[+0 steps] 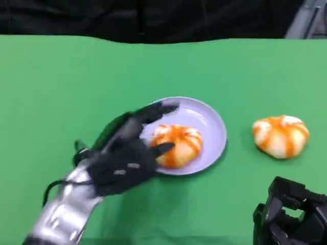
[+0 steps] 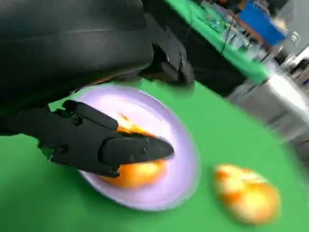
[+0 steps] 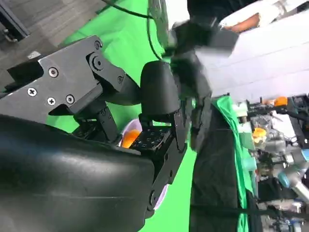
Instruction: Grasp the bread from the table and place it into the plate.
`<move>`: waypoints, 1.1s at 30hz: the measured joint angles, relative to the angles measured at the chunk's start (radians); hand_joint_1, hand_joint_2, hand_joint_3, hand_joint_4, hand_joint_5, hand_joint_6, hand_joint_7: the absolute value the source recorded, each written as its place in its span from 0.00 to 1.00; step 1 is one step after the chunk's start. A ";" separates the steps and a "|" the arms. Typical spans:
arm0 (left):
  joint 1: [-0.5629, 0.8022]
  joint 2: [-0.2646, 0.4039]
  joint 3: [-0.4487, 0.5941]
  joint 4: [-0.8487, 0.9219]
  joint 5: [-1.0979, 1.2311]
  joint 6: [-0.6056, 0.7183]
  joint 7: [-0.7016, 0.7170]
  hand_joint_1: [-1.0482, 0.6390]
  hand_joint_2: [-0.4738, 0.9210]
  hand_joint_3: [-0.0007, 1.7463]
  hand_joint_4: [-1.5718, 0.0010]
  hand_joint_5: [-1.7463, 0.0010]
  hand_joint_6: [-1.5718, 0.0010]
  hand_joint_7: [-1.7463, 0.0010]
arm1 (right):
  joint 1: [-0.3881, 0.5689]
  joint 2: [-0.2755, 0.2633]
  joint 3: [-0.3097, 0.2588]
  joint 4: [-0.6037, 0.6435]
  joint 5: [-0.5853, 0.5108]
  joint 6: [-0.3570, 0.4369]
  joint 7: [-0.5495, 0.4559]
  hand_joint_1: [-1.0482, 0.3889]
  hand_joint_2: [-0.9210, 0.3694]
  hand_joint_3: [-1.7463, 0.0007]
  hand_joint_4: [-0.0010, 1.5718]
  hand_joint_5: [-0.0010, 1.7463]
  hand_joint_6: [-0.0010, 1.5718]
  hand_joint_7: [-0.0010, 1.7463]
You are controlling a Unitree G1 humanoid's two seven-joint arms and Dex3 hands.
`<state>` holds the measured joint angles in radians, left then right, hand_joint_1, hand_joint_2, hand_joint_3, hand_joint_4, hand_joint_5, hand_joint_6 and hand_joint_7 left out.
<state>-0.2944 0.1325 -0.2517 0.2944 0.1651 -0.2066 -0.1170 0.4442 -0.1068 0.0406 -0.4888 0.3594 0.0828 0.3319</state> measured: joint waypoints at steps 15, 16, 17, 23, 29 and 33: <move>0.748 0.084 0.397 -0.548 -0.836 0.328 -0.369 0.61 0.74 0.77 0.41 0.00 0.50 0.00 | -0.116 -0.028 -0.092 0.160 0.025 -0.009 0.054 0.67 0.29 0.36 0.56 1.00 0.53 0.85; 0.736 0.077 0.397 -0.548 -0.836 0.330 -0.369 0.61 0.74 0.76 0.41 0.00 0.50 0.00 | -0.117 -0.031 -0.103 0.169 0.025 -0.013 0.059 0.67 0.29 0.36 0.56 0.99 0.53 0.85; 0.727 0.070 0.397 -0.548 -0.835 0.331 -0.369 0.62 0.75 0.76 0.40 0.00 0.49 0.00 | -0.118 -0.036 -0.110 0.173 0.025 -0.014 0.062 0.67 0.29 0.35 0.56 0.99 0.53 0.85; 0.690 0.036 0.384 -0.550 -0.829 0.338 -0.369 0.65 0.71 0.85 0.37 0.00 0.48 0.00 | -0.120 -0.046 -0.115 0.163 0.025 -0.006 0.061 0.67 0.28 0.36 0.56 0.99 0.52 0.87; 0.691 0.026 0.382 -0.553 -0.822 0.342 -0.368 0.65 0.73 0.86 0.37 0.00 0.48 0.00 | -0.117 -0.046 -0.114 0.149 0.025 0.004 0.060 0.66 0.29 0.35 0.56 0.98 0.52 0.86; 0.691 0.026 0.382 -0.553 -0.813 0.344 -0.368 0.66 0.76 0.83 0.38 0.00 0.49 0.00 | -0.115 -0.046 -0.114 0.147 0.025 0.006 0.060 0.66 0.31 0.34 0.56 0.98 0.53 0.85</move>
<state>0.3965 0.1587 0.1306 -0.2588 -0.6483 0.1375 -0.4855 0.3293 -0.1529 -0.0738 -0.3415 0.3848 0.0885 0.3917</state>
